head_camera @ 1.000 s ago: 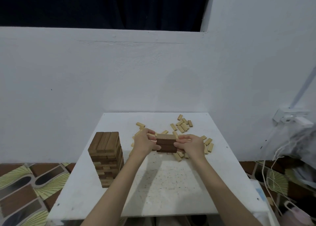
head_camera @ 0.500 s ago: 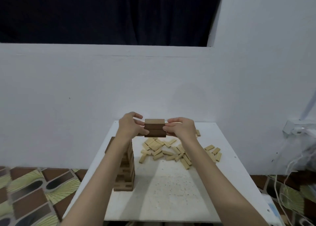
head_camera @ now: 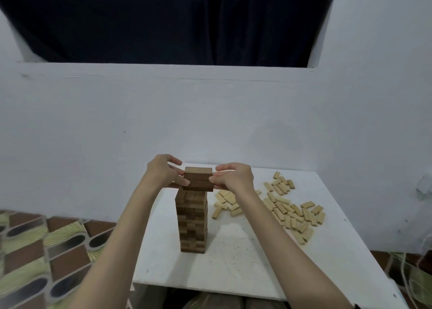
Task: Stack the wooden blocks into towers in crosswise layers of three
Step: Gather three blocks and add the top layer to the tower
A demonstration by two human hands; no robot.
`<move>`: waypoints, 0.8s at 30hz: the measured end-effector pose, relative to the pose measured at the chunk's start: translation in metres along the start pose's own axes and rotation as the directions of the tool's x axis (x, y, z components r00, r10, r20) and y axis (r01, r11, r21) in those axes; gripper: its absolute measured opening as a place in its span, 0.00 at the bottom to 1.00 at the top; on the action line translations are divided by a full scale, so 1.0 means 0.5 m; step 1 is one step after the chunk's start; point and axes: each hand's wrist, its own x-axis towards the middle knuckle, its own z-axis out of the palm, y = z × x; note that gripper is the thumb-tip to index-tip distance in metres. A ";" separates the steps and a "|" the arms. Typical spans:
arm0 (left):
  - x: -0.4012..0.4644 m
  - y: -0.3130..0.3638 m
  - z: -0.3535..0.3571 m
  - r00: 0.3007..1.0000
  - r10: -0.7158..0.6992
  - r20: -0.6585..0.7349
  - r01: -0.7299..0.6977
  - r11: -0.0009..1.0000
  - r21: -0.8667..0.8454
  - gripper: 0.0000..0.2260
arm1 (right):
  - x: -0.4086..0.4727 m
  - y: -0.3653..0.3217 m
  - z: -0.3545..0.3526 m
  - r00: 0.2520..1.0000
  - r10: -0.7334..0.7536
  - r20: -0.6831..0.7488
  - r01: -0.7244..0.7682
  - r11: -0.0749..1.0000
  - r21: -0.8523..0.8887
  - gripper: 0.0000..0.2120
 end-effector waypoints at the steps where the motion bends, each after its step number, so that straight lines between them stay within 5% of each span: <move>1: -0.001 -0.005 -0.003 1.000 -0.006 0.005 0.006 1.000 -0.006 0.23 | -0.002 0.004 0.004 1.000 0.004 0.001 -0.004 1.000 -0.012 0.12; 24: 0.027 -0.060 -0.021 0.995 -0.033 0.092 0.033 0.999 0.000 0.23 | -0.001 0.032 0.034 0.999 0.046 -0.013 -0.047 0.995 -0.084 0.13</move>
